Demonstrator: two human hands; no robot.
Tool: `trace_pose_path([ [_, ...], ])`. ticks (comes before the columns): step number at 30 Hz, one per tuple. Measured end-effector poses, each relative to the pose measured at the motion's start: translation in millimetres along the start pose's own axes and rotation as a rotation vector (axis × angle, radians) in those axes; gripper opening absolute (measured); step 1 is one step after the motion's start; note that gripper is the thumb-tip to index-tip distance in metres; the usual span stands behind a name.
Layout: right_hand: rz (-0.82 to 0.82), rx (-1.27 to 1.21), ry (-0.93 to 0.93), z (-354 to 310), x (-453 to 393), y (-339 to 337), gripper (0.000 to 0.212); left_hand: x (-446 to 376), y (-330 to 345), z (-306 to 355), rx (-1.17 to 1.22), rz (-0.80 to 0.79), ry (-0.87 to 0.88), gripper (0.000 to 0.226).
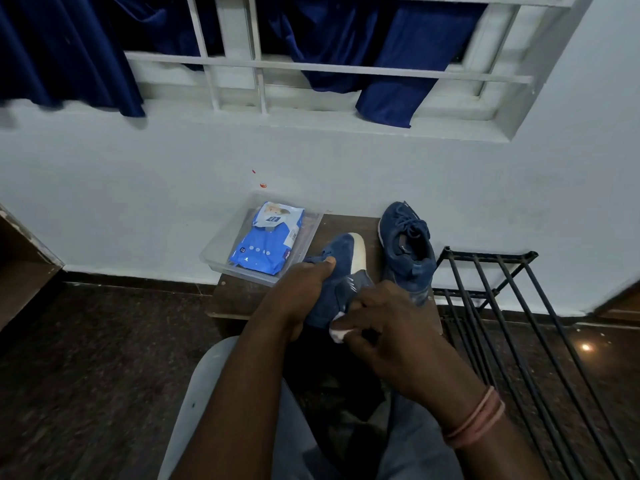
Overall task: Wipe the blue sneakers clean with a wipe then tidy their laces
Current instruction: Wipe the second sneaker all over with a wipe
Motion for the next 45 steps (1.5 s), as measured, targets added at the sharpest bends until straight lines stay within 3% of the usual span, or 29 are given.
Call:
trace_pose_path([
  [3, -0.020, 0.045, 0.000, 7, 2, 5, 0.016, -1, 3, 0, -0.042, 0.002, -0.017, 0.032],
  [7, 0.068, 0.096, 0.095, 8, -13, -3, 0.006, -2, 8, -3, -0.101, -0.049, -0.021, 0.042],
  [11, 0.153, 0.032, 0.208, 37, -20, -8, 0.013, 1, 3, -14, -0.011, -0.032, -0.041, 0.035],
  [15, 0.388, -0.446, 0.333, 64, 6, -26, 0.013, 3, -9, -16, 0.052, -0.063, -0.049, 0.037],
  [19, 0.251, -0.517, 0.237, 54, 7, -17, 0.014, 2, -6, -19, 0.034, -0.089, -0.076, 0.037],
  [23, 0.070, -0.360, 0.187, 42, -1, 11, 0.012, 1, -8, -20, -0.030, -0.068, -0.102, 0.041],
  [27, 0.097, -0.276, 0.235, 50, -18, 18, 0.004, 0, -15, -30, -0.027, -0.022, -0.119, 0.043],
  [31, 0.088, -0.262, 0.386, 72, -34, 19, 0.014, 0, -11, -31, -0.045, -0.031, -0.121, 0.039],
  [36, -0.079, -0.408, 0.268, 52, -22, 16, 0.010, -3, -10, -25, -0.080, -0.029, -0.086, 0.037],
  [42, 0.072, -0.299, 0.369, 70, -25, 13, 0.012, -5, -3, -21, -0.164, -0.019, -0.057, 0.034],
  [45, -0.061, -0.462, 0.257, 54, -24, 20, 0.009, -5, -7, -21, -0.140, -0.004, -0.066, 0.035],
])
Point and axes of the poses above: each hand's wrist, its own x-axis away from the middle knuckle, its own y-axis out of the palm, z = x × y, the point moved 7 cm from there along -x, towards the middle knuckle, and after that the axes turned 9 degrees about -z, right-handed, at the moved point
